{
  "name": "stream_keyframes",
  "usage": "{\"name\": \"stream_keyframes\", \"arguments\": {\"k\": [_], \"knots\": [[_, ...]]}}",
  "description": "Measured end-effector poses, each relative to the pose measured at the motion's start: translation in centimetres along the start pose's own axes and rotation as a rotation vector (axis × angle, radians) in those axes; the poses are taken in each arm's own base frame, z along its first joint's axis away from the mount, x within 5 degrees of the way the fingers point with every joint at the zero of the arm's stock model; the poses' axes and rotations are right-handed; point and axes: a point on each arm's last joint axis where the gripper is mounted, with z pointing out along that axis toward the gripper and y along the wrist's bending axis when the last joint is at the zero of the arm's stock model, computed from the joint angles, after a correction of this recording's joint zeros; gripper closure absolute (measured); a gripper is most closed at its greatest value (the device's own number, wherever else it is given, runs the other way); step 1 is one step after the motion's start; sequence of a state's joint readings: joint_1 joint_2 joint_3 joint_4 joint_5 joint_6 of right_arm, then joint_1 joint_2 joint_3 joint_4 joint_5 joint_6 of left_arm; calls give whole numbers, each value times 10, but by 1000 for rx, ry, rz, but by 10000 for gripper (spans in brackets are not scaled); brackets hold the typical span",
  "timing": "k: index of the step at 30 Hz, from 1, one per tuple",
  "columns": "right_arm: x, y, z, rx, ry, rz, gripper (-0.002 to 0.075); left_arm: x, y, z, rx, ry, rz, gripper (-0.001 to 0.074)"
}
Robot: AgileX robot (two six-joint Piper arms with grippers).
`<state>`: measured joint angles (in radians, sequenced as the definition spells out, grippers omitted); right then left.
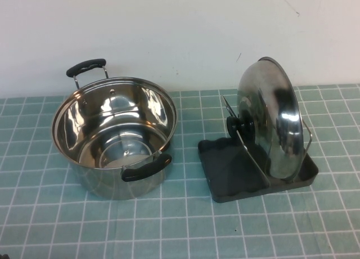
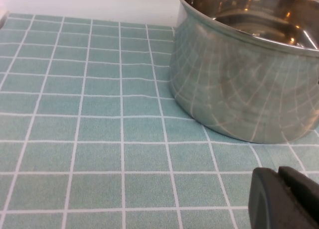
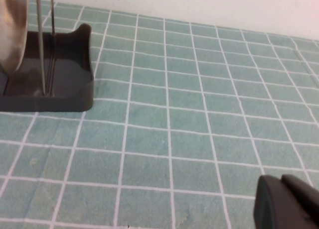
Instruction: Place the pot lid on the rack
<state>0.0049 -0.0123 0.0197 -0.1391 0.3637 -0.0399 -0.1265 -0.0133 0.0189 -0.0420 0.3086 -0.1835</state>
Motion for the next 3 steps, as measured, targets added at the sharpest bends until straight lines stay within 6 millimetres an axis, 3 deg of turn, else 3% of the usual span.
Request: {"name": "stream_keyframes", "arguments": {"k": [3], "knots": [[0,0,0,0,0,2,727,0,0,0,0,0,3,737]]}}
